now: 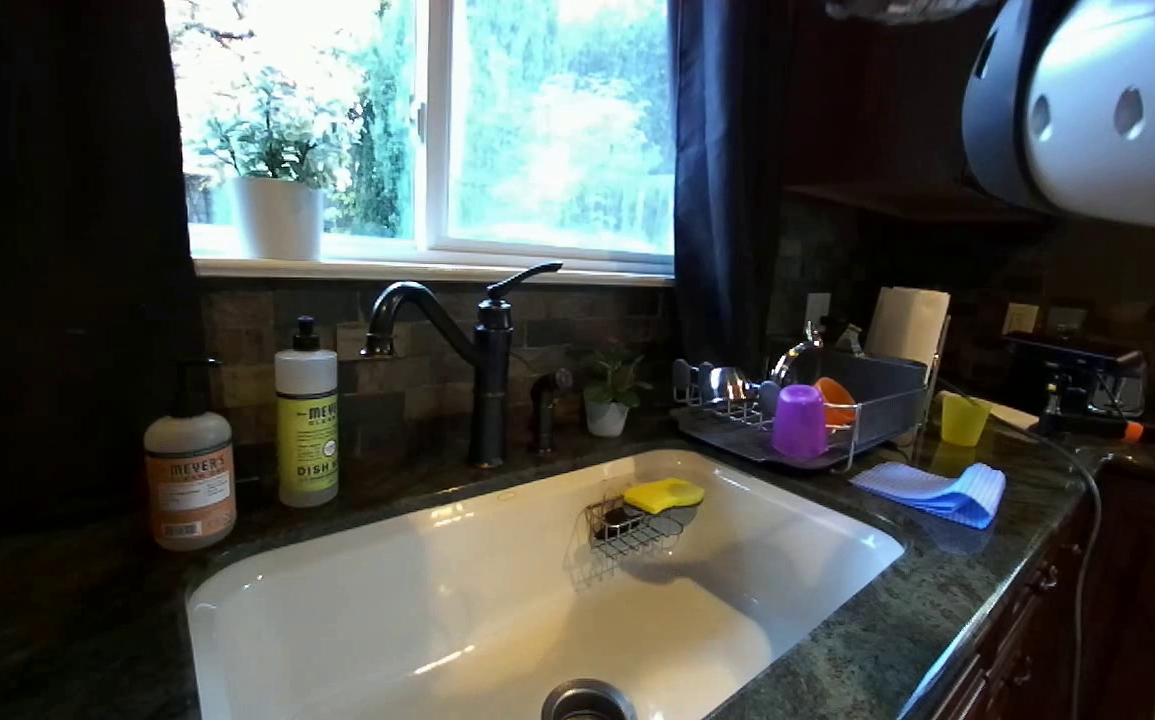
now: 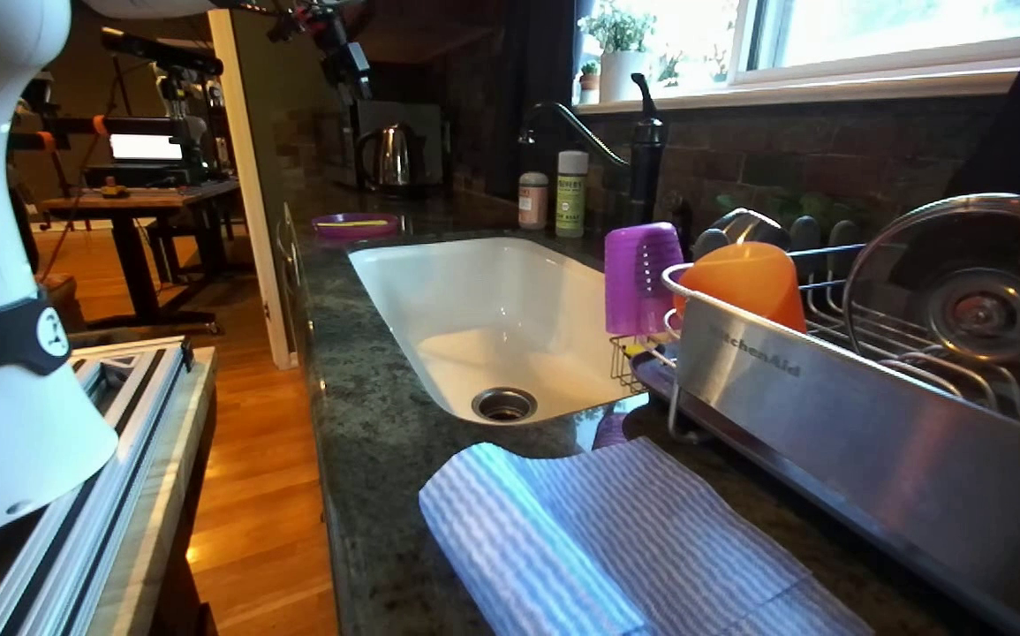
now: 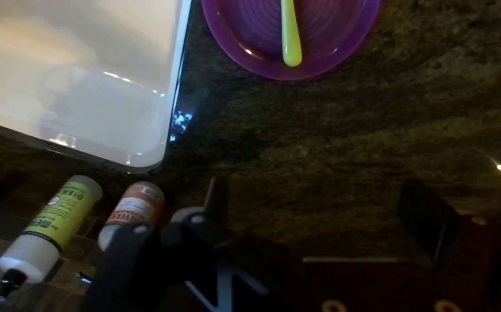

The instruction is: Put the knife on the plate

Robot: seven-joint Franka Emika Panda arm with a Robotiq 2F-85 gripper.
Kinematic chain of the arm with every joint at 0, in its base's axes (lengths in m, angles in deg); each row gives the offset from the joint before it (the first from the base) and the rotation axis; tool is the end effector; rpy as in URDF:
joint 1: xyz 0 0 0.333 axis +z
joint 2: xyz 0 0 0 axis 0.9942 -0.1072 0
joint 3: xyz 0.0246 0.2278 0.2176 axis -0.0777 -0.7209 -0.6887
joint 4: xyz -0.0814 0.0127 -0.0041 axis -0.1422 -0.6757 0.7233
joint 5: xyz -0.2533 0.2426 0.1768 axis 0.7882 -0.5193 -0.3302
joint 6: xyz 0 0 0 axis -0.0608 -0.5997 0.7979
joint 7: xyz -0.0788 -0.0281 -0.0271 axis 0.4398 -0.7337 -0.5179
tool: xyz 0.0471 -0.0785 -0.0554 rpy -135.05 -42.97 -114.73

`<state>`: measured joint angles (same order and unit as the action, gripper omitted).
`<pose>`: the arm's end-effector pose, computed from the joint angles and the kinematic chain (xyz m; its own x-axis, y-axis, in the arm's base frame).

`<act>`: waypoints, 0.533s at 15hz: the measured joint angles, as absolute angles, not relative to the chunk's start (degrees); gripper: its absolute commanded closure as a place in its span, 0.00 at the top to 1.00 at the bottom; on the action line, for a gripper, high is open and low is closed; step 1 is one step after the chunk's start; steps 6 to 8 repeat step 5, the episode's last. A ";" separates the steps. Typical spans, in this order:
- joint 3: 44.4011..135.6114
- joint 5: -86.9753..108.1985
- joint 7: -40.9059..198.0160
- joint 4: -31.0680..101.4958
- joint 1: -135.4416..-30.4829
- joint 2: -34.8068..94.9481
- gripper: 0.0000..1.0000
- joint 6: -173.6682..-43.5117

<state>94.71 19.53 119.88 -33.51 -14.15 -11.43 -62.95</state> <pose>0.3316 0.7053 0.4812 0.8885 0.3230 0.3260 0.2955 -0.9462 0.1321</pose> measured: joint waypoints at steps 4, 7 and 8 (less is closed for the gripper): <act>95.88 21.32 131.94 -34.41 -11.63 -7.16 1.00 -56.47; 96.10 21.84 135.05 -34.67 -10.79 -6.21 1.00 -54.68; 96.10 21.84 135.05 -34.67 -10.79 -6.21 1.00 -54.68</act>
